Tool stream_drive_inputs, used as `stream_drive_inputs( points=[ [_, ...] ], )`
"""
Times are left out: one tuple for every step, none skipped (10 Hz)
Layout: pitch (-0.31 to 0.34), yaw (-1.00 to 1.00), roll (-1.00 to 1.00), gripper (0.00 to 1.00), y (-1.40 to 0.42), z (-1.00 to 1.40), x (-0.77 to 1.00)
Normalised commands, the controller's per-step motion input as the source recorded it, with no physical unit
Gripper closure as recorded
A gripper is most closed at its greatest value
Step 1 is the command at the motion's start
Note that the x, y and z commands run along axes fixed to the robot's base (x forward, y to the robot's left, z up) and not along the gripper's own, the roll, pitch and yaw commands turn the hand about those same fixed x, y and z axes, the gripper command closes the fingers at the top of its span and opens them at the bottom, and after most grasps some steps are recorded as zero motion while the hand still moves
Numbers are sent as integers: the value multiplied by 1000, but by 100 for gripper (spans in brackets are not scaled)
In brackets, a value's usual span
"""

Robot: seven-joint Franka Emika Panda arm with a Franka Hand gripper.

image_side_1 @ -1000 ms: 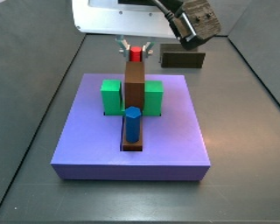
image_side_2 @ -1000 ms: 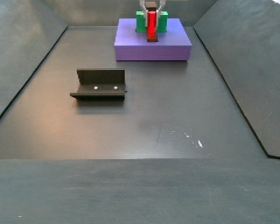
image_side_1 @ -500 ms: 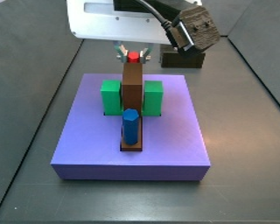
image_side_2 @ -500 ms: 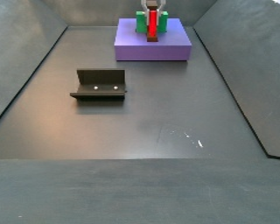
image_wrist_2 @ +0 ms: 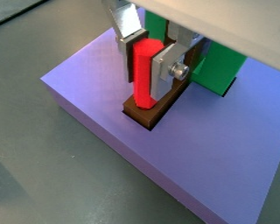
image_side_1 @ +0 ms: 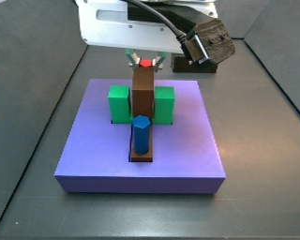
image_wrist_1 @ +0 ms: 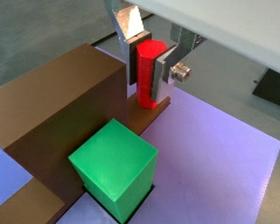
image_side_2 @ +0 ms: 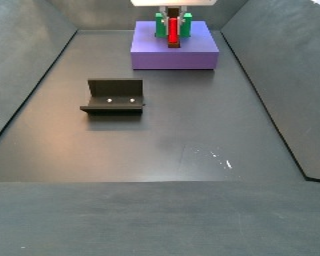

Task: Pick up the red object. Move up. Move to above the board. Insert the red object.
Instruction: Insert the red object.

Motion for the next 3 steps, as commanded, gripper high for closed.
stream_drive_inputs(
  points=[
    [7, 0, -251, 100, 137, -446, 0],
    [4, 0, -16, 100, 0, -20, 0],
    [0, 0, 0, 100, 0, 0, 0]
  ],
)
